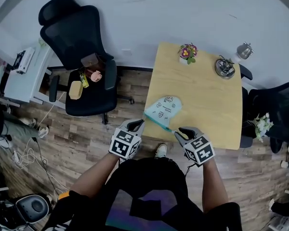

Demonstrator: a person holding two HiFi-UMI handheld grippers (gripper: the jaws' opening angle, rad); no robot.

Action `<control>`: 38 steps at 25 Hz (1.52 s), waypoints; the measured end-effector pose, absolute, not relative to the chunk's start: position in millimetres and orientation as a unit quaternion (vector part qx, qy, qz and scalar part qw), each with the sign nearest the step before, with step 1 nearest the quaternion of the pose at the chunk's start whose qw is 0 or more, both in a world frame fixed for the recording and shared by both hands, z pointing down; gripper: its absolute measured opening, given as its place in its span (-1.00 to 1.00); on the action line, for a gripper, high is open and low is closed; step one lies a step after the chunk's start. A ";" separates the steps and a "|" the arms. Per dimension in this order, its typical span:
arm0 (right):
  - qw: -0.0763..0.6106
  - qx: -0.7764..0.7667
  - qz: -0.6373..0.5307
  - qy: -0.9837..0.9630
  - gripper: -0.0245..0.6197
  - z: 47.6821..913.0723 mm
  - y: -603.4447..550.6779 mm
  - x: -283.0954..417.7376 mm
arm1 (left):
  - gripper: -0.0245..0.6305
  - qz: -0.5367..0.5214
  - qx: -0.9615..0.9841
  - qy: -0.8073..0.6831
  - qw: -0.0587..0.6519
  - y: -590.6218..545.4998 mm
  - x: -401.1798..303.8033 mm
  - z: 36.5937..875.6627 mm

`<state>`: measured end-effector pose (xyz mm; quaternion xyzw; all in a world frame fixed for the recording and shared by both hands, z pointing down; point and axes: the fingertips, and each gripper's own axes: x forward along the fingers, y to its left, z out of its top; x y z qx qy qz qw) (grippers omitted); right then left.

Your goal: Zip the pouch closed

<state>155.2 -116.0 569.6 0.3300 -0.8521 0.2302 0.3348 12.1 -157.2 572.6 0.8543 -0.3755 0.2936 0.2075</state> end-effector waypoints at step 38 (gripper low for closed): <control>0.122 0.569 0.096 -0.808 -0.88 367.9 -60.4 -25.9 | -0.89 0.102 0.913 -0.387 0.078 -79.2 -91.0 353.7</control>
